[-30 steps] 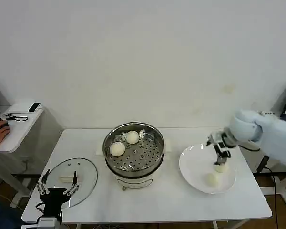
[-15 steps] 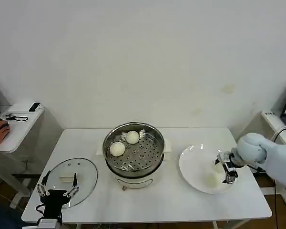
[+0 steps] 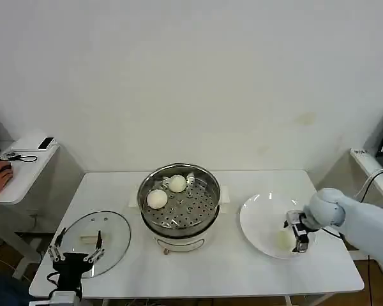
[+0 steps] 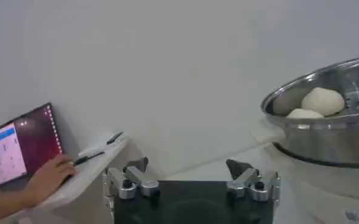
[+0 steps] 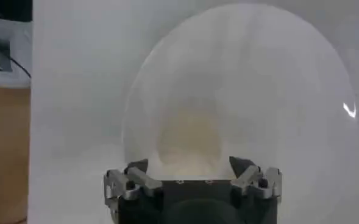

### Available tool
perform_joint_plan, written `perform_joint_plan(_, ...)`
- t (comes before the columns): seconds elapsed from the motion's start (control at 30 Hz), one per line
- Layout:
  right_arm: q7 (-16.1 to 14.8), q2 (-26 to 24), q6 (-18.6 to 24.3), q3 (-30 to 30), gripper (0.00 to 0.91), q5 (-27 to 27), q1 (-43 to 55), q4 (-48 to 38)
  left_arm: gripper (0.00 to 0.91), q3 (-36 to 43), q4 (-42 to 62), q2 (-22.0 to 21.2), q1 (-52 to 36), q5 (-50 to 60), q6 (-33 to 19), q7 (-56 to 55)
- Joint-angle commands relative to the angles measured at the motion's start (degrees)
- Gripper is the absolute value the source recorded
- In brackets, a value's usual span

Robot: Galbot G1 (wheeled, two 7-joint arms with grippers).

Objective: Take steamed baozi put them in steamer then cover it.

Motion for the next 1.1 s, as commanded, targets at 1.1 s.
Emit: perform_joint_plan(1.1, -3.4, 15.2, -2.3, -15.1, 0.665, 15.4, 41.8, -1.5, 0.907, -0.2, -1.0, 0.0, 0.0, -0.3, 0.0, 0.0)
